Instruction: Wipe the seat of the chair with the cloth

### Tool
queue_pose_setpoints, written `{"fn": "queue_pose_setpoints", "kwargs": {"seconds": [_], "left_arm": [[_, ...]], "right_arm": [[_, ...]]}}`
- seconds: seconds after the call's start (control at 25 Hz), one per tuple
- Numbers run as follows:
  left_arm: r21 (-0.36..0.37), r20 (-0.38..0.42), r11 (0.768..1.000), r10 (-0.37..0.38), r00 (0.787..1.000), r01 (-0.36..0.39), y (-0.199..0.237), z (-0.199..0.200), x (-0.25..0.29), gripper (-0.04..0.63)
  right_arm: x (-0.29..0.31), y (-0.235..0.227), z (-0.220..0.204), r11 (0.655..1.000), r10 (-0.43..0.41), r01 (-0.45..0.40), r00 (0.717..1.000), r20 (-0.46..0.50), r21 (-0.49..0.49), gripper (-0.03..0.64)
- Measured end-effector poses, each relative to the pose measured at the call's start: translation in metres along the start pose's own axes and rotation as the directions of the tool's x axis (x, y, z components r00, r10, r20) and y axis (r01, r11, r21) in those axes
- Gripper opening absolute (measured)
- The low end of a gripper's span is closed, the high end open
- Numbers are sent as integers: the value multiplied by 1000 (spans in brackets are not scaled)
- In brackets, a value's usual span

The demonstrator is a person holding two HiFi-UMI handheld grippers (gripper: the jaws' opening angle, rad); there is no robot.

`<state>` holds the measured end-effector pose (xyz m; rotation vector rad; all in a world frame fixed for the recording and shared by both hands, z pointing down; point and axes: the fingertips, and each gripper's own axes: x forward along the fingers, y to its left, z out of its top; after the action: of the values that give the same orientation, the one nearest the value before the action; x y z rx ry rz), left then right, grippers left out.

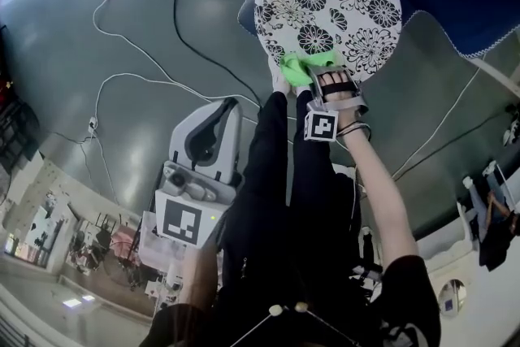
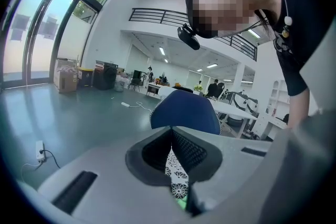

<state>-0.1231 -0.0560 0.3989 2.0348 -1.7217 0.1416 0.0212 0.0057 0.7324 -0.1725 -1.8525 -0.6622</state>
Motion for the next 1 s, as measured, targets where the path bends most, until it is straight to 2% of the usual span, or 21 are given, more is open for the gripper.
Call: {"fn": "queue_pose_setpoints", "kwargs": {"seconds": [0.32, 0.44, 0.6, 0.76, 1.0], "left_arm": [[0, 2, 1000, -16, 1000, 16, -2, 4, 0, 8], [1, 2, 1000, -18, 1000, 18, -3, 2, 0, 8], [-1, -2, 1000, -16, 1000, 16, -3, 0, -1, 8], [3, -1, 1000, -26, 1000, 26, -4, 2, 0, 8], [12, -6, 1000, -29, 1000, 29, -6, 4, 5, 8]], "right_arm": [[-26, 65, 4, 995, 103, -102, 995, -8, 21, 54], [-34, 65, 4, 996, 85, -85, 996, 5, -2, 54], [-35, 25, -2, 1000, -12, 12, 1000, -2, -22, 54], [-27, -35, -14, 992, -123, 124, 992, -20, 31, 54], [-14, -144, -61, 947, -301, 309, 948, -99, 86, 54]]}}
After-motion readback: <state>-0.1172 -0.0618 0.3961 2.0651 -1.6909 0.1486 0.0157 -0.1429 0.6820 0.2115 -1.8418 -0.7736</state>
